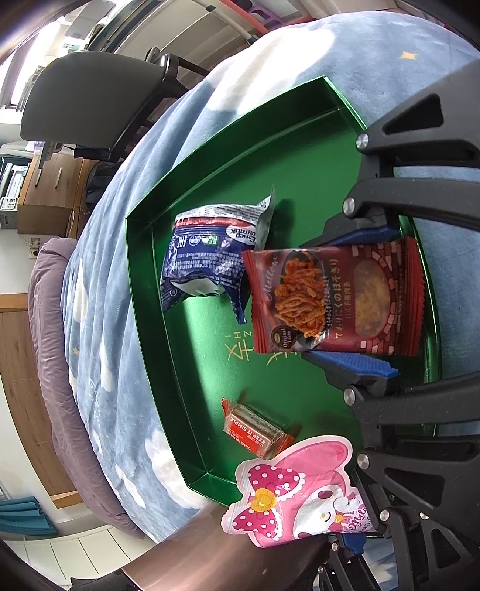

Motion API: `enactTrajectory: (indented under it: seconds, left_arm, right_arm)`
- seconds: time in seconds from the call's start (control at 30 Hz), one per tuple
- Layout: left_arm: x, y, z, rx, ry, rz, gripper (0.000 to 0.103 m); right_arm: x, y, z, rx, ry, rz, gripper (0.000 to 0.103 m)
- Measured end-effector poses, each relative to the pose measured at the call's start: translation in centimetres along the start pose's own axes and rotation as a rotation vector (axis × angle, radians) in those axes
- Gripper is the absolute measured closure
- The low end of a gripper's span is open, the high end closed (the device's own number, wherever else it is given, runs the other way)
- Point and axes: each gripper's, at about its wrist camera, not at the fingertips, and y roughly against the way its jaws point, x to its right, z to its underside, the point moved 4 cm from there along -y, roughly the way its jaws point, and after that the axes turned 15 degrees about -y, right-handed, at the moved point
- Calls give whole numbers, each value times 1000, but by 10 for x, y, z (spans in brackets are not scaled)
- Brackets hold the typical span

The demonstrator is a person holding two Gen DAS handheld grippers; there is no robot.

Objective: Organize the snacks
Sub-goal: 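Lower both packets into the green tray and open both tools, then withdraw both open tools from the tray back toward the remaining snacks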

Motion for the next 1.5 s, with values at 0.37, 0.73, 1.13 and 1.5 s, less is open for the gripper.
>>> enactTrajectory:
  seconds: [0.37,0.73,1.13,1.5]
  left_arm:
    - [1,12,-5,18,-5,-19,63]
    - [-1,27,-7,37,-5,-37,60]
    - [1,52,-5,74,-13,-38,60]
    - [6,80,11,105,-22,-23,60]
  right_arm:
    - [5,4,-1,0,-4,9,19]
    - [3,23,-5,23,-11,0,15]
    - [3,52,-8,55,-13,7,15]
    - [1,78,-1,72,-5,27,15]
